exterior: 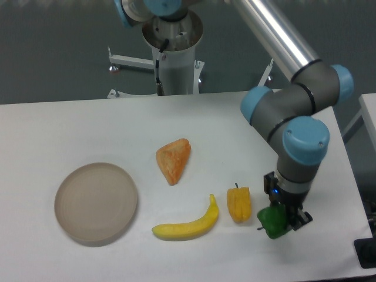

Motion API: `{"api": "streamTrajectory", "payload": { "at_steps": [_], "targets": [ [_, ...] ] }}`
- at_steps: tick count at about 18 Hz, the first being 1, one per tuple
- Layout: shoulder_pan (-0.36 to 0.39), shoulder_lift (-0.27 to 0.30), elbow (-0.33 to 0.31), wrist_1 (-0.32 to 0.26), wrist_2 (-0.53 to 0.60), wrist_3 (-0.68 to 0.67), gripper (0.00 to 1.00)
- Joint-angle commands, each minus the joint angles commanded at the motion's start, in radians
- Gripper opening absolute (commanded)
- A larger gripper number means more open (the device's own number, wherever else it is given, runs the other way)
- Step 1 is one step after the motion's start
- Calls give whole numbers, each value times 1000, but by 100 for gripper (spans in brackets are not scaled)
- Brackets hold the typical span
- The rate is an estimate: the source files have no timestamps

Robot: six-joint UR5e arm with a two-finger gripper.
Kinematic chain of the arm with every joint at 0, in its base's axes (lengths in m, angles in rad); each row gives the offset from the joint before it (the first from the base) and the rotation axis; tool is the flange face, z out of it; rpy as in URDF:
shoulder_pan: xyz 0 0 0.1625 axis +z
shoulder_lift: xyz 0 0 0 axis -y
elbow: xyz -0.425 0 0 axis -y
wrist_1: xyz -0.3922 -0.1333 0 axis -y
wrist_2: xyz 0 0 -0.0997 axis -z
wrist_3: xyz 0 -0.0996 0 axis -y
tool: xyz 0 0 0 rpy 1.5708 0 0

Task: Place the green pepper on the table
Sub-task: 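Lift the held green pepper and carry it past the yellow pepper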

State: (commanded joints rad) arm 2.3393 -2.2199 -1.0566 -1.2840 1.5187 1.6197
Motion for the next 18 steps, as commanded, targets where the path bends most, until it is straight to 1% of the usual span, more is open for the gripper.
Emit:
{"api": "streamTrajectory", "payload": {
  "at_steps": [4, 8, 12, 13, 15, 18],
  "targets": [
    [51, 77, -123, 5, -31, 81, 43],
    [113, 160, -276, 12, -29, 216, 43],
    [153, 195, -356, 14, -34, 224, 43],
    [163, 198, -370, 12, -35, 220, 43],
    [175, 204, -419, 12, -47, 221, 43],
    [215, 207, -431, -1, -149, 224, 43]
  ]
}}
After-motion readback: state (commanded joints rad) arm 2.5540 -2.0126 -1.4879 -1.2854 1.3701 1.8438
